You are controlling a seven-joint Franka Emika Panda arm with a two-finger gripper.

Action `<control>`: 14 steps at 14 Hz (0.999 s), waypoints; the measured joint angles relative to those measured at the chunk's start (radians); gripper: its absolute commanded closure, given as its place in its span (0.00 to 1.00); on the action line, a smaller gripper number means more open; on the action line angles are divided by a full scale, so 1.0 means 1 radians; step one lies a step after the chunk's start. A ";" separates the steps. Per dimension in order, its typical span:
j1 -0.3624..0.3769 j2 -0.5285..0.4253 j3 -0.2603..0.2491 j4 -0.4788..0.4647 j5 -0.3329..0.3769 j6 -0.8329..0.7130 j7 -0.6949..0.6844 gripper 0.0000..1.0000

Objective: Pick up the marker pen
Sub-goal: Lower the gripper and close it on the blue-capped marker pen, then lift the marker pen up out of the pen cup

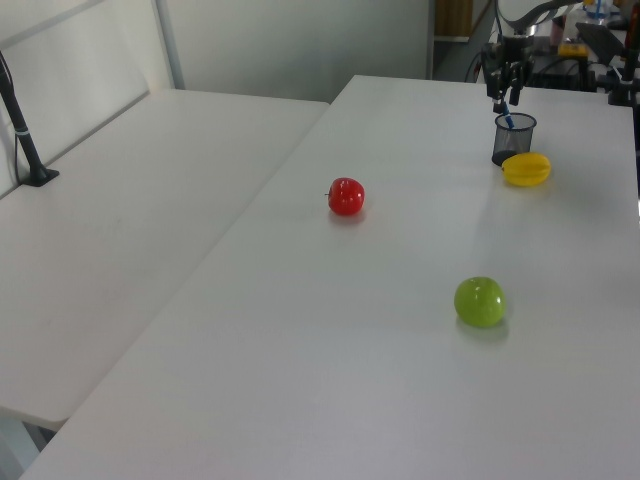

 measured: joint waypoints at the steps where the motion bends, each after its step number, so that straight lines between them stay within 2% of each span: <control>1: 0.000 0.003 0.000 0.001 0.000 0.000 0.000 0.83; 3: 0.000 0.005 0.000 0.004 0.000 0.000 0.000 0.87; 9: 0.002 -0.011 0.000 0.047 0.001 -0.010 0.000 0.89; 11: 0.011 -0.046 0.000 0.089 0.000 -0.067 0.000 0.89; 14: 0.048 -0.121 0.000 0.102 0.000 -0.103 0.000 0.88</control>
